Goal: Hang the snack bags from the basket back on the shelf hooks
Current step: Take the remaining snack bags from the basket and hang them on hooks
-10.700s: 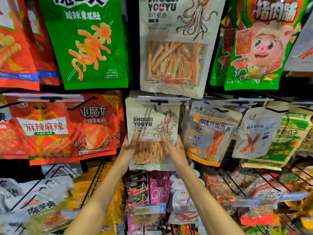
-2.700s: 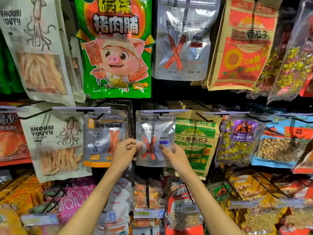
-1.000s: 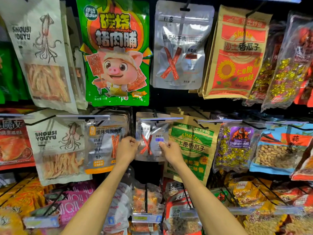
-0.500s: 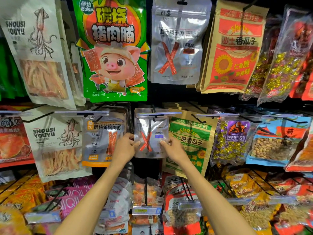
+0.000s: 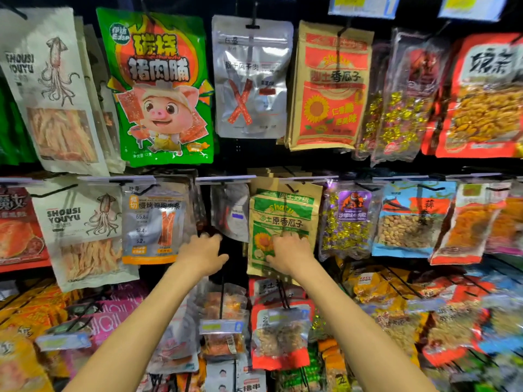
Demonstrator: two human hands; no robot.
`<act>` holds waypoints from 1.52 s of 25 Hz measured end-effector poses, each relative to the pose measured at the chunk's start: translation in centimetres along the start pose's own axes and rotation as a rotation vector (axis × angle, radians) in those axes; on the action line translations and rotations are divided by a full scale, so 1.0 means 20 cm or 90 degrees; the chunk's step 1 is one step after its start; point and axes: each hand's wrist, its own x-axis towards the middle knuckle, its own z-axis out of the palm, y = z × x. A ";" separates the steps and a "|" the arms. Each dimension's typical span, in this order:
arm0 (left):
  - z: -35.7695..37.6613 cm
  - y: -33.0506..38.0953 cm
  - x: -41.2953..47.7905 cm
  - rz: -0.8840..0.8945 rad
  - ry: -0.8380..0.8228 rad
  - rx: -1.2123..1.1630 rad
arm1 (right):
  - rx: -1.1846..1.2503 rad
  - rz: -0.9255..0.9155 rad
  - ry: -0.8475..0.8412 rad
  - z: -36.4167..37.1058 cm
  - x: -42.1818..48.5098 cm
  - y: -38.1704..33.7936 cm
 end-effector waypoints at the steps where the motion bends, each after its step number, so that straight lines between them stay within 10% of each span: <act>1: 0.01 0.04 -0.03 -0.007 -0.007 0.030 | -0.011 0.002 -0.010 -0.01 -0.04 0.03; 19: 0.21 0.69 -0.36 0.021 0.154 0.054 | 0.024 0.004 0.045 0.05 -0.57 0.62; 32: 0.23 0.55 0.13 0.016 0.248 -0.416 | 0.758 0.081 0.047 0.24 0.02 0.60; 38: 0.23 0.54 0.29 0.039 0.296 -0.464 | 0.837 0.083 0.132 0.35 0.21 0.58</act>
